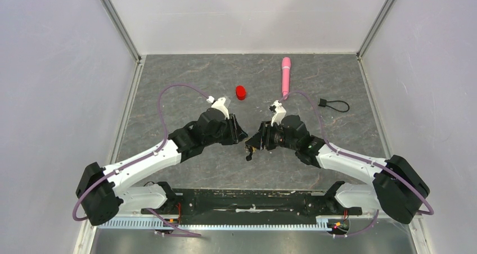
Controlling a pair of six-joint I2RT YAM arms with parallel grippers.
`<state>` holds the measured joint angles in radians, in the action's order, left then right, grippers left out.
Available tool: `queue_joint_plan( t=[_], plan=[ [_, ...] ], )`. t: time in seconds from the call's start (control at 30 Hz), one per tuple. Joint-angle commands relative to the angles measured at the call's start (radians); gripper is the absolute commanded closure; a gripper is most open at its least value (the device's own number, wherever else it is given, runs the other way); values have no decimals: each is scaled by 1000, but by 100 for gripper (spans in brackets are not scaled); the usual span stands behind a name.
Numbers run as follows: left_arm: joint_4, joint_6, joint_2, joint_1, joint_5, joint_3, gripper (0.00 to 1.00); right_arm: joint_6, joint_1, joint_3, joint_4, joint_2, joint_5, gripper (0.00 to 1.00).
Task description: Unlock with the key
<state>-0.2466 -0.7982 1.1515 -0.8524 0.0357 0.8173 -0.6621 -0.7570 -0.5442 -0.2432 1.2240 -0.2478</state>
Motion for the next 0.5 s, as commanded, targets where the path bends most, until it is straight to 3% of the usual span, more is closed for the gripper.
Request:
queue_joint_plan(
  t=[0.0, 0.47],
  plan=[
    [56, -35, -29, -9, 11, -28, 60, -17, -1, -61, -8, -35, 58, 100],
    [108, -69, 5, -50, 9, -80, 59, -37, -1, -59, -4, -46, 94, 100]
  ],
)
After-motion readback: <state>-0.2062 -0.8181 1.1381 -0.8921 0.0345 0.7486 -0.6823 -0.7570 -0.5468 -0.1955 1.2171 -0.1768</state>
